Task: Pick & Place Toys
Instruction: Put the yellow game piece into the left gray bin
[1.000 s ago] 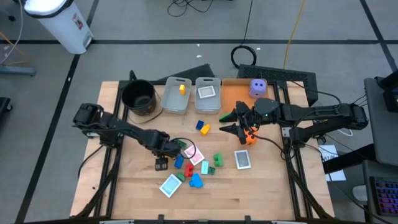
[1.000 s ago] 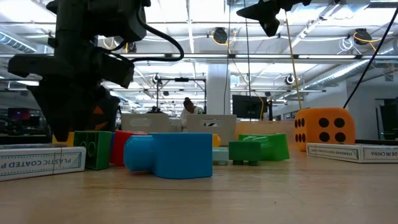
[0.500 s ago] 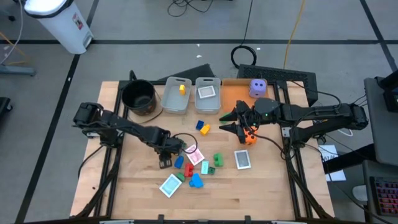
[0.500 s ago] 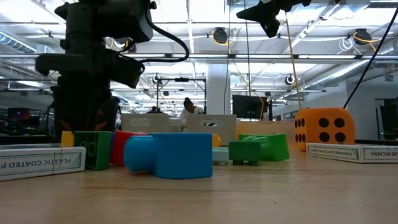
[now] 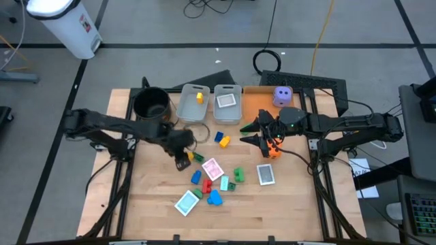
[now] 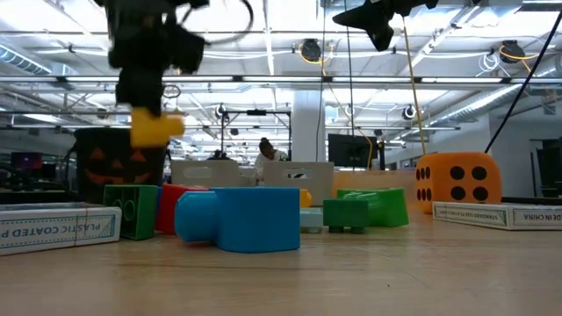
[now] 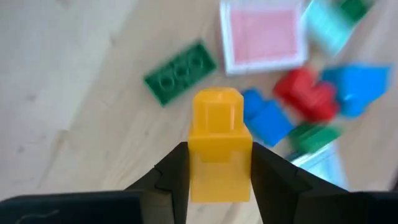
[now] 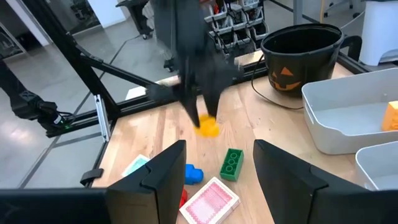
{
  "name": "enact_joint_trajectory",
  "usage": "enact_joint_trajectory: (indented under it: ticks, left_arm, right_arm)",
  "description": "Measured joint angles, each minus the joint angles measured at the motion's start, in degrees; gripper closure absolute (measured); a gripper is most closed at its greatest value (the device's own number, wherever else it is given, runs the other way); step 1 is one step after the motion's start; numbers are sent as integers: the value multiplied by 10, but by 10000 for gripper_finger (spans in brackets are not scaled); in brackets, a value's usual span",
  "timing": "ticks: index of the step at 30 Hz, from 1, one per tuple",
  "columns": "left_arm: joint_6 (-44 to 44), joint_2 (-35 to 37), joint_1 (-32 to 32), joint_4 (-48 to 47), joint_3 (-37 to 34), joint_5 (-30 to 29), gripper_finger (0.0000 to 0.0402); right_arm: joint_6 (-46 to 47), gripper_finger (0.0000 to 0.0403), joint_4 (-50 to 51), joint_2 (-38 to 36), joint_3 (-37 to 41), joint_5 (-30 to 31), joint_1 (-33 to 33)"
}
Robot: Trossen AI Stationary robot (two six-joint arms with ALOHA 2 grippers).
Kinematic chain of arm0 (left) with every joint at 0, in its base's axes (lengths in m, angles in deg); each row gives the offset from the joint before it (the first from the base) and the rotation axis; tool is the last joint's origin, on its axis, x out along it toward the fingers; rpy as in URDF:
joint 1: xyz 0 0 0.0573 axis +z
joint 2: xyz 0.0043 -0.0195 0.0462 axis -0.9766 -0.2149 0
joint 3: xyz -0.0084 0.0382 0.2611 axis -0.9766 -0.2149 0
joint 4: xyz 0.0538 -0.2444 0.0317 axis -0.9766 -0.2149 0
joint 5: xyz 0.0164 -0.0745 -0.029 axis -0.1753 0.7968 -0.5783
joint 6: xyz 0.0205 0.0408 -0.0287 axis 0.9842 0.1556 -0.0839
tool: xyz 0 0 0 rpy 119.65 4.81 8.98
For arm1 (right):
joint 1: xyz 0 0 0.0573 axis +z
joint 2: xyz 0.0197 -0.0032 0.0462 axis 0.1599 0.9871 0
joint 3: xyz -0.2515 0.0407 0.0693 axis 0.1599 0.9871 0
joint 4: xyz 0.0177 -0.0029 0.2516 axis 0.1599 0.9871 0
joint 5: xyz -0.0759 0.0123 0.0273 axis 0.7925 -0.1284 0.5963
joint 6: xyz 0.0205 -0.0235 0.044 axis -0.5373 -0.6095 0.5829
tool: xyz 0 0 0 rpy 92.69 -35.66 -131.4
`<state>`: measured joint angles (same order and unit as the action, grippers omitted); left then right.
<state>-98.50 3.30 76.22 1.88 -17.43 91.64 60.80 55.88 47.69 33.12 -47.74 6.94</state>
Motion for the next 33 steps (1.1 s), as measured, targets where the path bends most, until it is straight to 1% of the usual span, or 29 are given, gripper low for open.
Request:
enact_joint_trajectory:
  ticks: [3,7,11,13,17,23,29,33]
  left_arm:
    - [-23,55,18,27,10,-20,267]
    - [-49,123,31,101,12,-69,257]
    - [-54,158,38,194,12,-107,253]
    - [-51,163,41,244,12,-110,259]
    - [-34,156,45,357,12,-111,266]
    - [-11,109,45,505,13,-112,253]
    - [-2,52,43,612,12,-106,264]
    - [-3,26,37,655,12,-106,256]
  right_arm:
    - [1,222,-5,0,0,-2,0]
    - [11,222,-28,0,0,-3,0]
    - [30,222,-79,0,0,-4,0]
    - [45,222,-106,0,0,-5,0]
    - [54,222,-152,3,0,-35,0]
    - [88,222,-206,20,1,-40,0]
    - [120,222,-243,46,1,-51,0]
    - [134,222,-261,58,1,-52,0]
